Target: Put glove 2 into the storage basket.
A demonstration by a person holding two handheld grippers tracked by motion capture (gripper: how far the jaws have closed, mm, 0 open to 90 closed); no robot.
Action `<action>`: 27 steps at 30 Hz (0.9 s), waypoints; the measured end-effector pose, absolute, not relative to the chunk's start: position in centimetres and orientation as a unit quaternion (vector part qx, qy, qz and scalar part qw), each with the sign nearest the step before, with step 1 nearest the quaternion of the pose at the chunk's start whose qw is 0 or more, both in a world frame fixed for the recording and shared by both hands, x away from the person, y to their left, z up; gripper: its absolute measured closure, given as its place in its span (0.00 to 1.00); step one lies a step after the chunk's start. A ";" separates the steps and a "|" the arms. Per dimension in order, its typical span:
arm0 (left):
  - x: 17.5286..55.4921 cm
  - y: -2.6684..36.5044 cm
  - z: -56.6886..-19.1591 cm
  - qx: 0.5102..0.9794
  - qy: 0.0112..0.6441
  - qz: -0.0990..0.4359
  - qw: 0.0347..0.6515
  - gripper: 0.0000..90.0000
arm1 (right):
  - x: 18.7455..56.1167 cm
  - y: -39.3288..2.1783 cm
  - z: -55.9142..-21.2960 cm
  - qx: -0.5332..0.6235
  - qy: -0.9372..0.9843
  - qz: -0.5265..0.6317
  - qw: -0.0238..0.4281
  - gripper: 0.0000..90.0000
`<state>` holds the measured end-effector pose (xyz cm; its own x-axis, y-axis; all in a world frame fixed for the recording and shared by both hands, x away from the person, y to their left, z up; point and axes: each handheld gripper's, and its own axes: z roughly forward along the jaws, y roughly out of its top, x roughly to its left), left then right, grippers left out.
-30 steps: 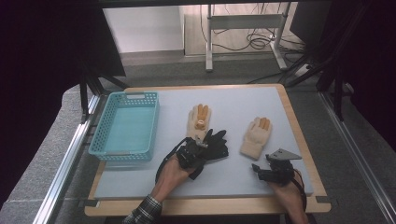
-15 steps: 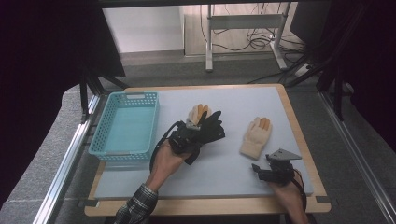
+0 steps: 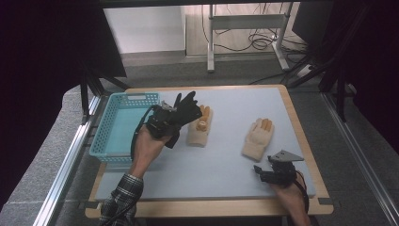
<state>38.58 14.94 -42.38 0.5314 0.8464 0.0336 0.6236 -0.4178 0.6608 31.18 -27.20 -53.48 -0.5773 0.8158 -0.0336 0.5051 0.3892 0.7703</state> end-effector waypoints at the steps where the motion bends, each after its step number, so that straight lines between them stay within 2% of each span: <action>1: 38.6 14.9 -42.4 0.821 0.447 0.185 0.302 0.65 | 31.2 -27.2 -53.5 0.409 0.807 0.371 0.209 0.30; 17: 39.7 24.0 -42.8 0.759 0.551 0.214 0.273 0.64 | 31.2 -27.2 -53.5 0.409 0.807 0.371 0.209 0.30; 27: 41.2 29.6 -45.7 0.721 0.629 0.184 0.226 0.64 | 31.2 -27.2 -53.5 0.409 0.807 0.371 0.209 0.30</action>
<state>41.20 29.64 -45.69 0.1407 0.9899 -0.0199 0.8235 -0.1058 0.5574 31.18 -27.21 -53.49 -0.5774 0.8158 -0.0339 0.5046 0.3892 0.7707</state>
